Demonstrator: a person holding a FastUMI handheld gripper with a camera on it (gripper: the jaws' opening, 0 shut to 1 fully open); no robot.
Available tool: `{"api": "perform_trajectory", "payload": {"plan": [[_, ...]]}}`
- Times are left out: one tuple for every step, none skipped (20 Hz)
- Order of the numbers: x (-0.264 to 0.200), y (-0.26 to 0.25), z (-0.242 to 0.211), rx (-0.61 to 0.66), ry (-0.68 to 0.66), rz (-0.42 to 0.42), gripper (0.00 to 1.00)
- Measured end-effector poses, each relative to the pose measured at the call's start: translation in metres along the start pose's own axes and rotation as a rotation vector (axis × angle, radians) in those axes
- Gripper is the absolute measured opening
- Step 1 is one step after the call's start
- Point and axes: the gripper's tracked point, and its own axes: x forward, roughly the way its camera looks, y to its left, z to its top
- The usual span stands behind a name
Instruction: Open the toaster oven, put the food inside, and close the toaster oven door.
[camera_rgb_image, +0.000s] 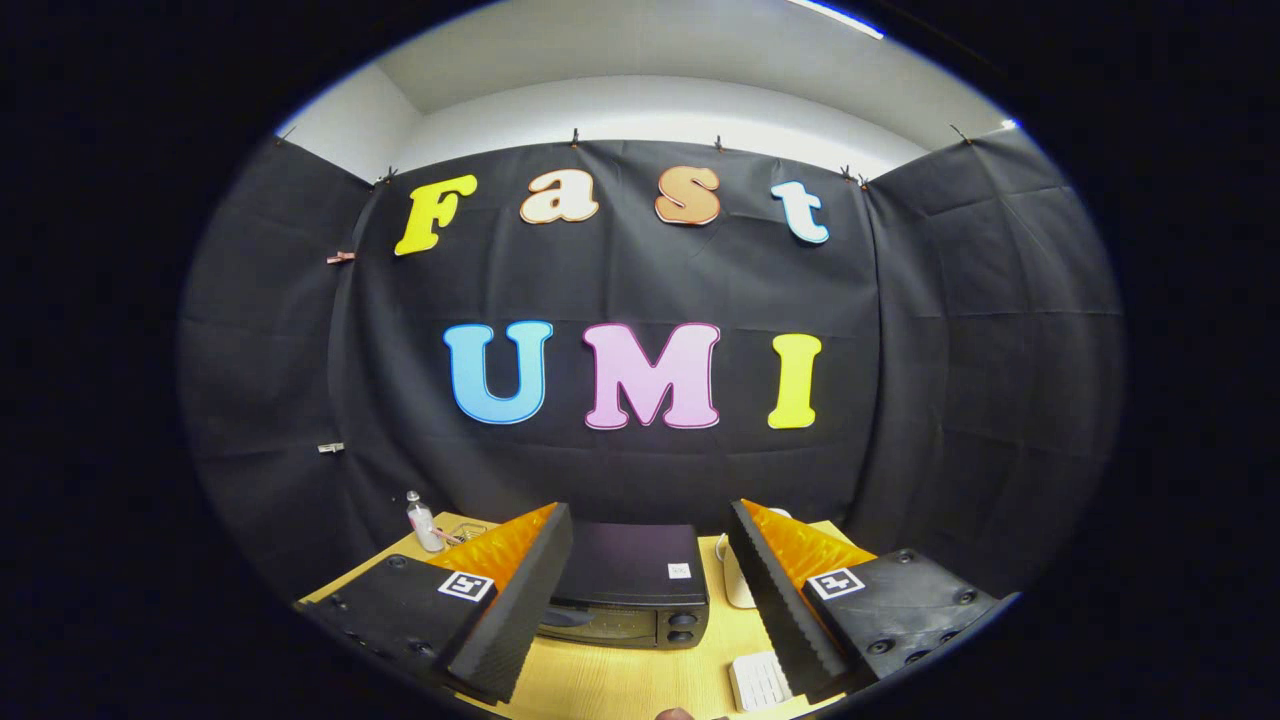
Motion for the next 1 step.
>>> {"api": "perform_trajectory", "payload": {"plan": [[-0.0014, -0.0018, 0.0009, -0.002, -0.002, -0.004, 0.98]]}}
